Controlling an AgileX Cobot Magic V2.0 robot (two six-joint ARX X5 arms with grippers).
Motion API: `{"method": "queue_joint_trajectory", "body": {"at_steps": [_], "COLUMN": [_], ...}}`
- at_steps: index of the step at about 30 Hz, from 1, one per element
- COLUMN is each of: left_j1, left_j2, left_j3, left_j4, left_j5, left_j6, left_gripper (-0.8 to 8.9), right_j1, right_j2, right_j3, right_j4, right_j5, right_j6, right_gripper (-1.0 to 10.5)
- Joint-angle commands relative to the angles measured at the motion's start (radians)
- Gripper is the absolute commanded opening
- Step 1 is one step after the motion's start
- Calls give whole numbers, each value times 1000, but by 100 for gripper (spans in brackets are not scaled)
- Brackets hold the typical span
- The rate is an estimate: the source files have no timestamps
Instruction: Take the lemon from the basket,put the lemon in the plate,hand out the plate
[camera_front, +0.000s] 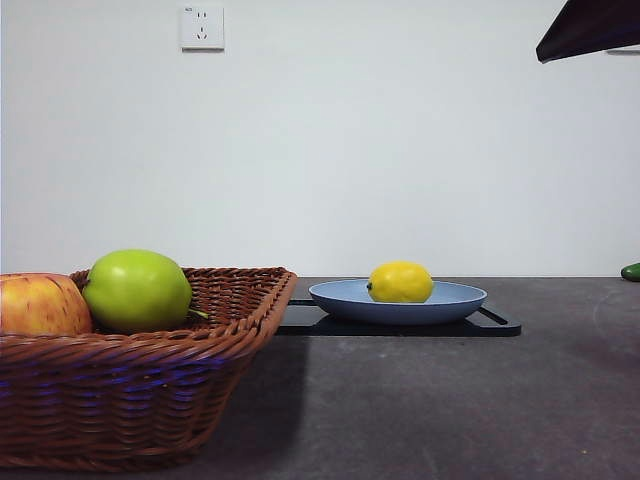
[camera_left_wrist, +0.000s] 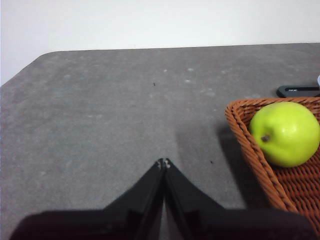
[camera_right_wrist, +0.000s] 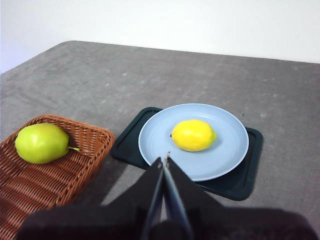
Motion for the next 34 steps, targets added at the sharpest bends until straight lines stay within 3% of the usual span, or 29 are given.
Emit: {"method": "queue_joint_trajectory", "body": {"at_steps": [1, 23, 29, 34], "left_j1": [3, 3, 3, 3], "left_j2": [-3, -3, -3, -3], "left_j3": [-7, -7, -7, -7], "left_j4": [0, 0, 0, 0], "left_j5": [2, 2, 2, 2], "left_j6": [-10, -10, -10, -10], "left_gripper": [8, 8, 8, 8], "right_j1": [6, 7, -24, -137], "right_j2": [3, -21, -185, -353], "right_j3": [8, 8, -43, -240], "right_j4": [11, -8, -23, 76], "right_j5": [0, 2, 53, 15], "right_j6": [10, 8, -101, -129], "right_gripper": [3, 3, 3, 3]}}
